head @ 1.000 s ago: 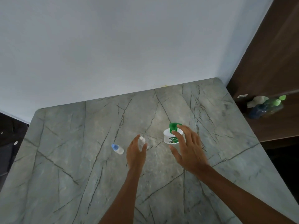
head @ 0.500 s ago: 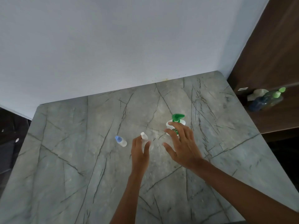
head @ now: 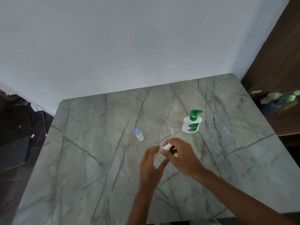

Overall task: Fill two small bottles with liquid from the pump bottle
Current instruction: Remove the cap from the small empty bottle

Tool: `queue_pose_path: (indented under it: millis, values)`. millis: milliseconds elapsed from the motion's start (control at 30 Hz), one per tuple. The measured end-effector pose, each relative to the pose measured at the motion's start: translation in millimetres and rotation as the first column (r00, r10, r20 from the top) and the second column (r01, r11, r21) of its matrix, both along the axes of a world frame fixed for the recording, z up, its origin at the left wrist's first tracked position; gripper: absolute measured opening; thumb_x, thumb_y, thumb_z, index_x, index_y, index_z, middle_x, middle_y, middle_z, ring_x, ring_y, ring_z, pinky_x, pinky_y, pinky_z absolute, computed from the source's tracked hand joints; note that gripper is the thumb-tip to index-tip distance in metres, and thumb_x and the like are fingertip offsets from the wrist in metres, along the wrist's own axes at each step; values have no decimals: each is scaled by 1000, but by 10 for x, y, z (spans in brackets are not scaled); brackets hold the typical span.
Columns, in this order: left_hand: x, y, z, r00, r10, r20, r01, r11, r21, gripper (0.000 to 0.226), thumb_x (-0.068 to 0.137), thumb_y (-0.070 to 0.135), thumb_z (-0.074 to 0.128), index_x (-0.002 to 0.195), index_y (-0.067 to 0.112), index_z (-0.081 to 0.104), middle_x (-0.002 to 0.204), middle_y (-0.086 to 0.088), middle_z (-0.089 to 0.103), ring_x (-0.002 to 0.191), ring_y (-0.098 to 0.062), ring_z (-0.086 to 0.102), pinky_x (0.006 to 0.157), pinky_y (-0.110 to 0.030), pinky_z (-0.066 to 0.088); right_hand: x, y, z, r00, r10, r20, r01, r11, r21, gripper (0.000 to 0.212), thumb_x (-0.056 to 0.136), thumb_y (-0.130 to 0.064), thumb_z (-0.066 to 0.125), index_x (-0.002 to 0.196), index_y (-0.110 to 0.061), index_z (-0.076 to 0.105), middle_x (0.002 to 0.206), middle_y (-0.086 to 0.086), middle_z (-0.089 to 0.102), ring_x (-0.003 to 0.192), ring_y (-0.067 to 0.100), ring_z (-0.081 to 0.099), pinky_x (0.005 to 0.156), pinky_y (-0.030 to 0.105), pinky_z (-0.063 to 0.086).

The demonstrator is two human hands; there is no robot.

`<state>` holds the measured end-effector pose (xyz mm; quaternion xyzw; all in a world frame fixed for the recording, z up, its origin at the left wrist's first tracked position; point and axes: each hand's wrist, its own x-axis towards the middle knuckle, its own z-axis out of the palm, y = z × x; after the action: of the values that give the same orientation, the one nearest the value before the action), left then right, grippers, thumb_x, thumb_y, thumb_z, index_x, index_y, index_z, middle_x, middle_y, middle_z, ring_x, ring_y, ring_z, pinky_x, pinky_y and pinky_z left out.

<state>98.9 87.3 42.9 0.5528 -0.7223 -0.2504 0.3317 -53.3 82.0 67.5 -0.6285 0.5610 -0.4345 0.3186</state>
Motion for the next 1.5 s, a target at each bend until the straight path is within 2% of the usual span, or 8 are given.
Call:
queue_pose_path:
  millis: [200, 333, 667, 867, 1100, 1233, 1333, 1500]
  values:
    - [258, 151, 109, 1000, 28, 10, -28, 999, -21, 57, 82, 63, 52, 121, 22, 60, 112, 13, 64, 101, 2, 59, 88, -13, 48, 174, 61, 213, 999, -41, 1, 40, 985, 167, 27, 80, -45, 74, 90, -21, 68, 80, -13, 69, 75, 3, 67, 66, 17, 55]
    - [341, 166, 191, 999, 39, 1, -39, 998, 42, 47, 81, 42, 70, 123, 24, 60, 110, 16, 65, 99, 1, 60, 88, -17, 48, 249, 53, 336, 994, -44, -102, 66, 975, 214, 28, 78, -49, 74, 86, -23, 69, 67, -14, 66, 63, 0, 63, 57, 13, 47]
    - [523, 24, 309, 988, -92, -128, 108, 986, 126, 42, 76, 28, 80, 115, 26, 64, 102, 20, 67, 92, 4, 63, 81, -8, 47, 150, -90, 510, 969, 240, -58, -212, 929, 304, 35, 74, -9, 81, 105, -18, 68, 102, -8, 70, 92, 8, 67, 82, 26, 57]
    - [540, -25, 322, 989, -115, -95, 126, 985, 115, 42, 78, 31, 77, 117, 25, 63, 107, 19, 65, 97, 7, 59, 86, -5, 43, 184, -149, 704, 923, 160, -349, -63, 959, 275, 38, 77, -53, 72, 96, -21, 68, 78, -9, 64, 67, 2, 60, 59, 9, 47]
    - [520, -4, 275, 990, -120, -70, 129, 982, 140, 44, 79, 32, 76, 119, 23, 62, 113, 16, 64, 99, 7, 58, 87, -6, 45, 161, -151, 650, 921, 298, -250, -232, 937, 261, 31, 71, -10, 83, 96, -20, 69, 92, -8, 67, 86, 7, 64, 77, 26, 57]
    - [508, -10, 272, 991, -114, -74, 124, 982, 143, 43, 80, 34, 75, 119, 23, 62, 114, 17, 64, 100, 10, 56, 87, -2, 40, 152, -138, 667, 951, 234, -202, -157, 928, 338, 51, 69, -42, 83, 113, -24, 65, 104, -12, 65, 90, 2, 64, 75, 11, 53]
    - [491, -11, 275, 989, -132, -65, 140, 980, 141, 44, 80, 35, 74, 121, 23, 62, 114, 16, 64, 102, 8, 56, 88, -3, 40, 166, -135, 678, 885, 222, -409, -94, 946, 310, 39, 78, -57, 69, 95, -22, 69, 78, -12, 66, 66, 1, 61, 58, 10, 45]
    - [469, -1, 252, 988, -139, -63, 147, 978, 148, 45, 79, 35, 75, 120, 21, 61, 115, 15, 64, 102, 5, 58, 89, -8, 42, 117, -123, 668, 915, 300, -268, -214, 927, 307, 27, 74, -13, 82, 96, -23, 69, 90, -12, 68, 84, 4, 64, 71, 15, 53]
